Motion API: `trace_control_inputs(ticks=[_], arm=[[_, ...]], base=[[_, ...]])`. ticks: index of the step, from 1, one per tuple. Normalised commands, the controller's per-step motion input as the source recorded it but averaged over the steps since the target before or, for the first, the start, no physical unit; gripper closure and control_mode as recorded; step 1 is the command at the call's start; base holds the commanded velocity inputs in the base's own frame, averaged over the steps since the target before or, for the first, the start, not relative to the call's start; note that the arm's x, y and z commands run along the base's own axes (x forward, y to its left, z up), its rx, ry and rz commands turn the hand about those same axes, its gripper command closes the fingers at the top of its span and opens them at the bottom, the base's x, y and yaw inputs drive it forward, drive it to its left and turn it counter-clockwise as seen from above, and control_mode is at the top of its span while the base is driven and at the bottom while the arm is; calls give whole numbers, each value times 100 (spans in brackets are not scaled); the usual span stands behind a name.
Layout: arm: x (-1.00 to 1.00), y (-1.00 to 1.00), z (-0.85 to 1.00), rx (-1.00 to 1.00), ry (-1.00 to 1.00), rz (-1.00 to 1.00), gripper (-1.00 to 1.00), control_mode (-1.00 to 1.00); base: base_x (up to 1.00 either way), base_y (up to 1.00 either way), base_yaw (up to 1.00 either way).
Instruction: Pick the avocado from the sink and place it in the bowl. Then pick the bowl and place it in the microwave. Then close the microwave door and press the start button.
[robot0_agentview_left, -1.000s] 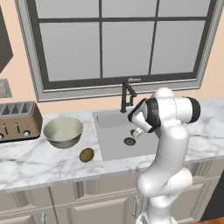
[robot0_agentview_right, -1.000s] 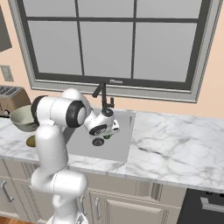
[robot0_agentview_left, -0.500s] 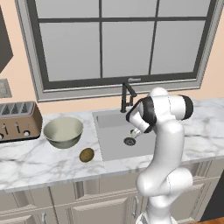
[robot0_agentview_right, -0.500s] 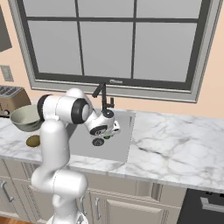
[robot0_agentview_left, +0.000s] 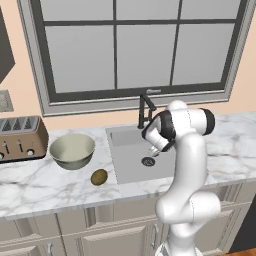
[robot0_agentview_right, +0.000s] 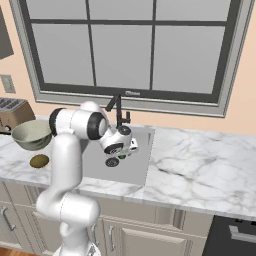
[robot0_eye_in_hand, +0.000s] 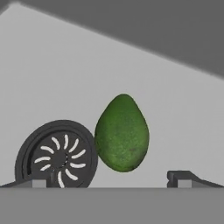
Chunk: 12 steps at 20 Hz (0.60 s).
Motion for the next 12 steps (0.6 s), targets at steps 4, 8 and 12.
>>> trace_control_inputs(ticks=[4,8,12], arm=[[23,0,-17,0,0,-2,-100,-100],[33,0,-22,0,-1,-1,-100,-100],[9,0,-18,0,-2,0,-100,-100]], base=[[0,0,0],[0,0,0],[0,0,0]])
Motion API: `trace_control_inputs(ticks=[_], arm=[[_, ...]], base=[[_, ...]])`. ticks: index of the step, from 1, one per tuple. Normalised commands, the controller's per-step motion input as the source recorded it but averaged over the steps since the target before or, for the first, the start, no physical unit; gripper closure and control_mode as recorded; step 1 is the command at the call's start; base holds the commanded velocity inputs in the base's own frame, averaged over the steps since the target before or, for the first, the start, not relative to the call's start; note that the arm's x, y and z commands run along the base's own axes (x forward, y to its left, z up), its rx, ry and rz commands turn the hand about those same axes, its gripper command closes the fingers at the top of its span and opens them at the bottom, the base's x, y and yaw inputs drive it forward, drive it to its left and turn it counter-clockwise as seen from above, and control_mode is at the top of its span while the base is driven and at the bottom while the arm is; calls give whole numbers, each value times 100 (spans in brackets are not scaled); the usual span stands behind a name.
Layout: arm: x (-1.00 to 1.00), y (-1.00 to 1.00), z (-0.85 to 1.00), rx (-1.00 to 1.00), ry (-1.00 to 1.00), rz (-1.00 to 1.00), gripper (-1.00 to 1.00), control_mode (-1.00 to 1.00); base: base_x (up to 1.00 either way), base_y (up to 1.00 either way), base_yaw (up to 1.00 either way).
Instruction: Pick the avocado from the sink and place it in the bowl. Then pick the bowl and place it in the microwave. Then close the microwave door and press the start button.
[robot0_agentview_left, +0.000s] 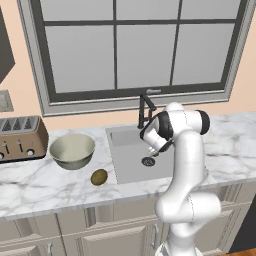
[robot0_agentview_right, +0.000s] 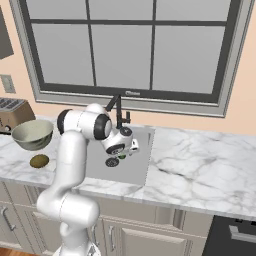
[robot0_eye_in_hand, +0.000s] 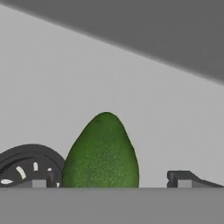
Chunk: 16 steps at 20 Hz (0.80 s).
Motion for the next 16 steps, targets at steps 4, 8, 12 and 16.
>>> trace_control_inputs(ticks=[4,8,12,16], arm=[[0,0,-12,0,-1,0,-100,-100],[0,3,-1,0,-2,-2,100,-100],[-5,9,7,-1,-7,-6,100,-100],[-29,6,47,0,-10,-2,100,-100]], base=[[0,0,0],[0,0,0],[0,0,0],[0,0,0]])
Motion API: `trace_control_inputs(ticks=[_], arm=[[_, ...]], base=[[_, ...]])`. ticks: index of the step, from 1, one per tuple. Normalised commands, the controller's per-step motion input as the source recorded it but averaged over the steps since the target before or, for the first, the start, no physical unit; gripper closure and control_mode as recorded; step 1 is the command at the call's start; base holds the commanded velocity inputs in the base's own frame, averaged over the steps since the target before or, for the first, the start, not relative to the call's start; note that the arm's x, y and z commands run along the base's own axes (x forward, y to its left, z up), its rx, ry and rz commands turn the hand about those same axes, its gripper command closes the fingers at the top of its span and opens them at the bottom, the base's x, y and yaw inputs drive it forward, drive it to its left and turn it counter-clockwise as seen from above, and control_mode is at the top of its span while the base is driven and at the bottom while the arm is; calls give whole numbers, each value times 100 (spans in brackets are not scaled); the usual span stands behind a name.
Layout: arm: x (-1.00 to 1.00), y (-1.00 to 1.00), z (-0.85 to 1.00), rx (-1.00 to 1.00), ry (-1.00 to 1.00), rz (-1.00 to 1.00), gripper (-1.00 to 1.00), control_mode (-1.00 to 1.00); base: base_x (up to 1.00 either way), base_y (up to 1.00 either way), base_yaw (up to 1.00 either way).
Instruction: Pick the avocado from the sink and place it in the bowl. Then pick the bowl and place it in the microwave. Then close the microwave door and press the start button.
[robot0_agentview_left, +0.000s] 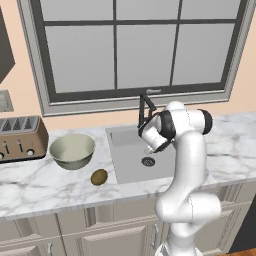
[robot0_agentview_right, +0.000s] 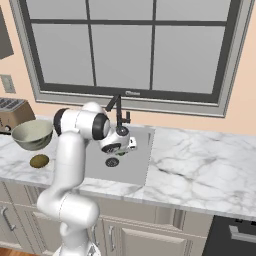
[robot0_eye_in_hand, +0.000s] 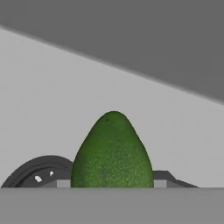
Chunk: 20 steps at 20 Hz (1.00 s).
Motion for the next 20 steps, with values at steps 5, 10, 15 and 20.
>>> trace_control_inputs(ticks=[5,10,15,20], arm=[[-83,0,66,0,-2,-3,100,-100],[-95,1,76,0,6,-5,100,-100],[-39,30,97,0,0,0,100,-100],[-4,55,100,0,4,0,100,-100]], base=[[0,0,0],[0,0,0],[0,0,0],[0,0,0]])
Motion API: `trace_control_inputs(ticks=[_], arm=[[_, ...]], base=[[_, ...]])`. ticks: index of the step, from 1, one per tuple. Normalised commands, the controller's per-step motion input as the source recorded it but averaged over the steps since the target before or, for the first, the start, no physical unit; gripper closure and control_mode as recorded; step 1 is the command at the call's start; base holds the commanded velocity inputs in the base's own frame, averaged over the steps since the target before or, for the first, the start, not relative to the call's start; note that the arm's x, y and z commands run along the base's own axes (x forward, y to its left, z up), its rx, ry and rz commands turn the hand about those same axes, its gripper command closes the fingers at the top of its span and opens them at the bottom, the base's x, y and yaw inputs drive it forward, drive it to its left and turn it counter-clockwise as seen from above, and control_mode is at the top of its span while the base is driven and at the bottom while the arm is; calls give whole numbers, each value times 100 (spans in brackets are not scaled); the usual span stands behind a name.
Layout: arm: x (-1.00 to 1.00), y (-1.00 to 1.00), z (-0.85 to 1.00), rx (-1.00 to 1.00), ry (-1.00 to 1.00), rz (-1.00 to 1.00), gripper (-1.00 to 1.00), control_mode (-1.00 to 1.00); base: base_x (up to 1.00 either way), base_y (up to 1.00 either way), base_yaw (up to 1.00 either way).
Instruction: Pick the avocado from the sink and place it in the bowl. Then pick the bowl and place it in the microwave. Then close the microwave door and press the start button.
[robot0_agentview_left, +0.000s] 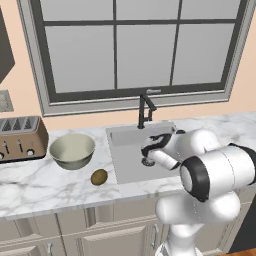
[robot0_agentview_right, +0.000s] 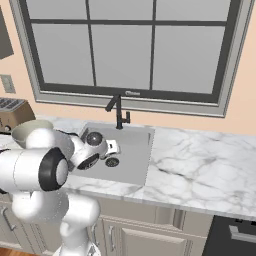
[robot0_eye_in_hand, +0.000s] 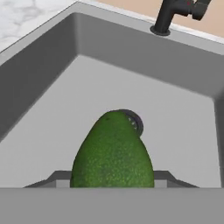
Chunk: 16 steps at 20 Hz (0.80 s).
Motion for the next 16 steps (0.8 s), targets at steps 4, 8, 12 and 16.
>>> trace_control_inputs(ticks=[4,8,12,16], arm=[[-4,78,100,0,13,0,100,-100],[-8,81,100,1,19,1,100,-100],[-26,60,100,7,19,1,100,-100],[-38,56,89,11,18,5,100,-100]], base=[[0,0,0],[0,0,0],[0,0,0],[0,0,0]])
